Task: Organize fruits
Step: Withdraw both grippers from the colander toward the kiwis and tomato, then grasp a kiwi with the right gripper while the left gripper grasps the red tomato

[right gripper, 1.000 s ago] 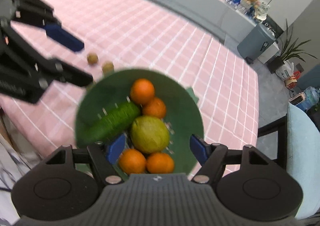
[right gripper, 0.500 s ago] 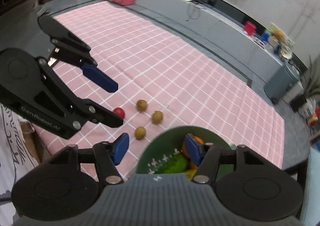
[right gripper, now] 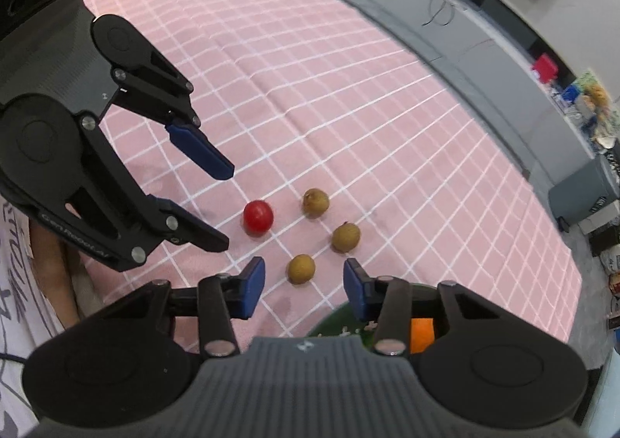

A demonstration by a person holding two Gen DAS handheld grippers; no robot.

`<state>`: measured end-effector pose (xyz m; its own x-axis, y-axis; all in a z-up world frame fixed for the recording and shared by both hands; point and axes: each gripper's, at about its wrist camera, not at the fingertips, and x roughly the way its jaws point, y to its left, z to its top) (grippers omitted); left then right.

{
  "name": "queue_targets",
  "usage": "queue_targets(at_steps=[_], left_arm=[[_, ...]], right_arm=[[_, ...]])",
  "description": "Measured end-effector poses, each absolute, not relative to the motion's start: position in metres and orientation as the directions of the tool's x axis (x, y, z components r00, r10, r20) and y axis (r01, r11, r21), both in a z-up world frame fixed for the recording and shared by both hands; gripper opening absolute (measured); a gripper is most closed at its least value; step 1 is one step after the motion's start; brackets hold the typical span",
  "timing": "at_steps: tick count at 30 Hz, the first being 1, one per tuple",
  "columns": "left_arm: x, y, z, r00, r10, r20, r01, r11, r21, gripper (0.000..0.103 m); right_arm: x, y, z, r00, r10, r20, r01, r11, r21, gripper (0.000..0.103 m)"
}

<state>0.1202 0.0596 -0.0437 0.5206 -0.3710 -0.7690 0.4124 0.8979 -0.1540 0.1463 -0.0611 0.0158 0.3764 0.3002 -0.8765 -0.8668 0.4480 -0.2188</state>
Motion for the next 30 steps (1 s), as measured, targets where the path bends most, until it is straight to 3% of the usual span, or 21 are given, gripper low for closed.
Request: queue_targets(at_steps=[11,14,20,30], left_arm=[[0.139,0.072,-0.075,0.501,-0.356,-0.789,0.358,0.915,-0.185,0.061],[0.143,0.069,-0.079,0.494,-0.358,-0.792,0.358,0.914,-0.190,0.061],[0.148,0.062,-0.089,0.478,-0.344,-0.808,0.366,0.915,-0.173,0.060],[0.151,0.060,-0.093,0.474,-0.320,-0.820,0.364,0.919,-0.149,0.042]], right_arm=[[0.171,-0.037,-0.023,0.283,0.233,-0.930,-0.914,0.360,-0.188,0.036],[0.178,-0.033,-0.033,0.264,0.213,-0.941,-0.920,0.349,-0.179,0.030],[0.186,-0.029,-0.048,0.236,0.178,-0.955,-0.928,0.331,-0.168,0.029],[0.194,-0.026,-0.061,0.222,0.167,-0.961,-0.923,0.354,-0.151,0.023]])
